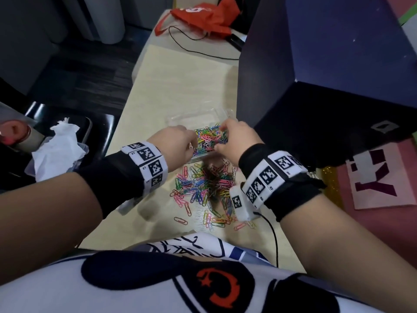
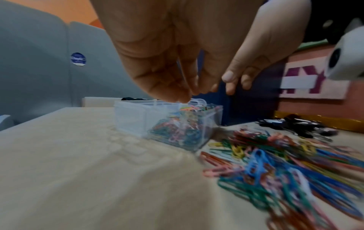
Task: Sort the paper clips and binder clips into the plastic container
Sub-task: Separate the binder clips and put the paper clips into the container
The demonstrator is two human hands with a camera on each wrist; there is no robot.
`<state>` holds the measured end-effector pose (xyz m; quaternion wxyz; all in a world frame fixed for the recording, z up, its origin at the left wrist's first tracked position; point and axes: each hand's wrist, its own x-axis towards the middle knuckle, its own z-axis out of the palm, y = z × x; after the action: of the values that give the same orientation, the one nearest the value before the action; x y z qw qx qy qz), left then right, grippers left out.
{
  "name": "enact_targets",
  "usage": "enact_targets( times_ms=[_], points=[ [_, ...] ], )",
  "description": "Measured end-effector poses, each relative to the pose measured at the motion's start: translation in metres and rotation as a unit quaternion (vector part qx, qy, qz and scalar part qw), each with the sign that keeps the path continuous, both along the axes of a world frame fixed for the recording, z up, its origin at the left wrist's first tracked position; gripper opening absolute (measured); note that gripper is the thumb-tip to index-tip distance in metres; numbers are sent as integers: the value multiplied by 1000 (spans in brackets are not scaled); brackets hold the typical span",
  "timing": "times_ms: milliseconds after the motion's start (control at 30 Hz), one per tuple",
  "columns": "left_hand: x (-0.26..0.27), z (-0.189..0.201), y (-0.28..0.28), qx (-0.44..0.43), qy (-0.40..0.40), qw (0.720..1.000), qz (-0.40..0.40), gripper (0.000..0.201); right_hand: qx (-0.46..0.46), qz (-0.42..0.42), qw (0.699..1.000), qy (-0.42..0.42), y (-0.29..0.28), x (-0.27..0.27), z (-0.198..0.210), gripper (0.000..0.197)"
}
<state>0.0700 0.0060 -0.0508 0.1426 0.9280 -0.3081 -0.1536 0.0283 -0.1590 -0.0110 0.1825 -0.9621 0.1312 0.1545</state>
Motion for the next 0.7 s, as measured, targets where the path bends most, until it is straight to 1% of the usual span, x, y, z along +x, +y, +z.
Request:
enact_targets(
  times_ms=[33,67,100,133,167,200,267,300,333,367,400,467,567,633,700],
  points=[
    [-5,-1,-1,16,7,999,-30,22,-6,8,1000,29,-2,-8,-2,44],
    [-9,-3,-2,42,17,997,-65,23,-15,14,997,70,-5,-16,-5,46],
    [-13,-4,-2,78,27,991,-101,25,-30,14,993,116,-7,-24,-10,55],
    [-18,-6,-3,120,35,984,-129,32,-52,11,986,158,-10,-32,-16,68],
    [-22,-9,-3,162,39,974,-150,44,-71,4,980,188,-12,-40,-24,81],
    [-26,-12,-2,199,39,965,-164,61,-79,-5,976,202,-13,-46,-31,91],
    [-36,-17,-2,253,27,951,-177,98,-54,-21,980,192,-10,-56,-46,104],
    [-41,-19,-2,273,18,945,-179,111,-38,-18,983,178,-7,-59,-51,108],
    [-45,-22,-3,285,10,942,-178,118,-28,-6,986,164,-3,-62,-56,108],
    [-47,-25,-4,286,7,943,-173,117,-24,12,988,152,1,-64,-59,104],
    [-47,-27,-5,277,10,947,-162,110,-24,35,989,138,4,-65,-61,96],
    [-46,-29,-8,246,29,959,-140,89,-18,69,992,107,9,-65,-65,71],
    [-43,-28,-13,220,46,967,-118,55,-6,74,994,76,7,-66,-68,41],
    [-41,-30,-14,203,43,972,-114,39,-12,73,995,68,4,-66,-69,31],
    [-40,-32,-14,189,34,974,-118,27,-14,63,996,67,0,-65,-67,30]
  ],
)
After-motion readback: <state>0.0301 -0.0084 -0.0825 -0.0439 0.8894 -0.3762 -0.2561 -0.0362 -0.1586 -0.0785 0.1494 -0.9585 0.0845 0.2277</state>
